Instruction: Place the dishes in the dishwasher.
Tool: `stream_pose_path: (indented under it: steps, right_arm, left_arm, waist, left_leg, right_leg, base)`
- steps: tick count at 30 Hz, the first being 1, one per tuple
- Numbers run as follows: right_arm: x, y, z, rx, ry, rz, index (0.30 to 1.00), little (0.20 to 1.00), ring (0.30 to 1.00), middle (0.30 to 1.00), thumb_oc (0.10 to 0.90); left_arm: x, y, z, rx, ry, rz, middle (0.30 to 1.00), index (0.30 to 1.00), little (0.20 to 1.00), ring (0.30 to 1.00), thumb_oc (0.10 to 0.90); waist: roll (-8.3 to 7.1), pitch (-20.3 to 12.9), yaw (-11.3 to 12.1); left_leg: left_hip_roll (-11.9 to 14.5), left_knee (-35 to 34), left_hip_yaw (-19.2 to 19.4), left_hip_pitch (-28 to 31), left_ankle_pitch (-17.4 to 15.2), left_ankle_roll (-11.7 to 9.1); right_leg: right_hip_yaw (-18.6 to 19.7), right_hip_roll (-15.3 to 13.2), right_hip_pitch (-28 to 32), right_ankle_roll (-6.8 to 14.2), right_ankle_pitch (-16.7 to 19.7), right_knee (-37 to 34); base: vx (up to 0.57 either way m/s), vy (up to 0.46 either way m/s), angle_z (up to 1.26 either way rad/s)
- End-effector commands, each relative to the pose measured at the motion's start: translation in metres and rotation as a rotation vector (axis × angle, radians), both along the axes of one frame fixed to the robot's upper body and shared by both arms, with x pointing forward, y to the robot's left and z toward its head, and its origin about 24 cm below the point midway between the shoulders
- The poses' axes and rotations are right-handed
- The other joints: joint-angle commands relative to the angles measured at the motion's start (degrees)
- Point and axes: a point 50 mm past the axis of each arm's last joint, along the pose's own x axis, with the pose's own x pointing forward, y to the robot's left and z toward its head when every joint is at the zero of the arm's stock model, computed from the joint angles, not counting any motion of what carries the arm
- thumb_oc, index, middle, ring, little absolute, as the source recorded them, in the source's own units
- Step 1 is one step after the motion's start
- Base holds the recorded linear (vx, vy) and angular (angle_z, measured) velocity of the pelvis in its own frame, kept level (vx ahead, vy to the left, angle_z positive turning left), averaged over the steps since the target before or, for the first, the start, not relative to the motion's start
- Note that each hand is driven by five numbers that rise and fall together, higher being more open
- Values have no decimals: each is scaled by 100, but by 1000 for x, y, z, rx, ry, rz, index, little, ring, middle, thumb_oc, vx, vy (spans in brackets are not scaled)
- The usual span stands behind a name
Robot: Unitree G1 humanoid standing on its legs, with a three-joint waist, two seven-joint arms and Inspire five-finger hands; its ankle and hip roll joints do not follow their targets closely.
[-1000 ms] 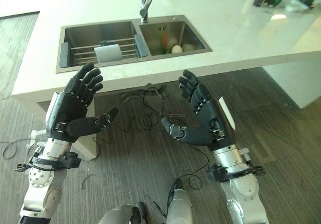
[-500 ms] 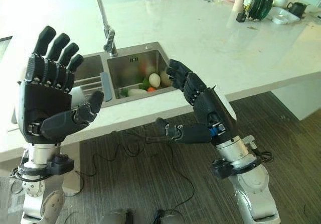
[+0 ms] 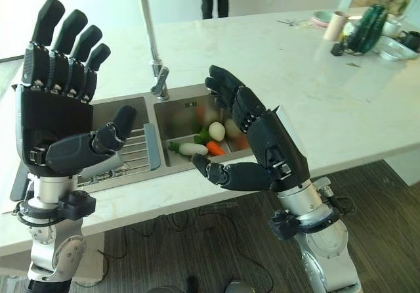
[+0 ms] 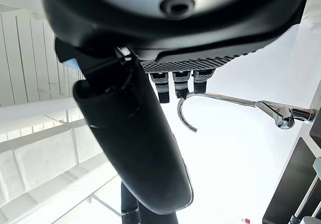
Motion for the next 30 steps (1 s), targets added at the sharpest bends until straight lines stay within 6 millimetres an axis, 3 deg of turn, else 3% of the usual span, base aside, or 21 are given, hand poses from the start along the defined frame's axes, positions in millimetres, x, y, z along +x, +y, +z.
stream_pose_path:
  steps: [1, 7, 15, 21, 30]
  right_arm:
    - [-4, -2, 35, 109, -241, 11, 900, 900, 900, 900, 800]
    - [-2, 3, 34, 96, -229, 59, 900, 900, 900, 900, 800]
    - [1, 7, 30, 127, -213, 37, 900, 900, 900, 900, 800]
    - [6, 9, 11, 89, -116, 18, 900, 900, 900, 900, 800]
    - [8, 8, 4, 97, -88, 11, 900, 900, 900, 900, 800]
  left_arm:
    - [-14, 2, 24, 6, -177, -10, 900, 900, 900, 900, 800]
    - [-16, 4, 23, -14, -172, 37, 900, 900, 900, 900, 800]
    - [-16, 10, 20, -14, -141, 115, 900, 900, 900, 900, 800]
    - [-11, 26, 0, 6, 25, 216, 900, 900, 900, 900, 800]
    - [-10, 31, -12, 15, 101, 238, 900, 900, 900, 900, 800]
  waist:
    - [9, -289, -1]
    - [-9, -292, 136]
    - [-4, -245, 391]
    - [-17, -196, 553]
    - [-30, -159, 632]
  left_leg:
    - [589, 467, 119, 22, -1177, -520]
    - [516, 467, 74, 28, -1227, -450]
    - [438, 467, -121, -11, -1178, -413]
    - [411, 467, -188, -59, -1158, -389]
    - [450, 467, -161, -103, -1116, -398]
  right_leg:
    - [-80, 236, 218, 350, -113, -122]
    - [-125, 194, 236, 369, -132, -122]
    - [-480, 38, 417, 389, -8, -122]
    - [-640, -77, 491, 419, 84, -122]
    - [-704, -120, 522, 430, 71, -122]
  base:
    - [-5, 44, -15]
    - [-13, 57, -9]
    - [-19, 43, 13]
    - [-10, 57, 18]
    - [-3, 2, 2]
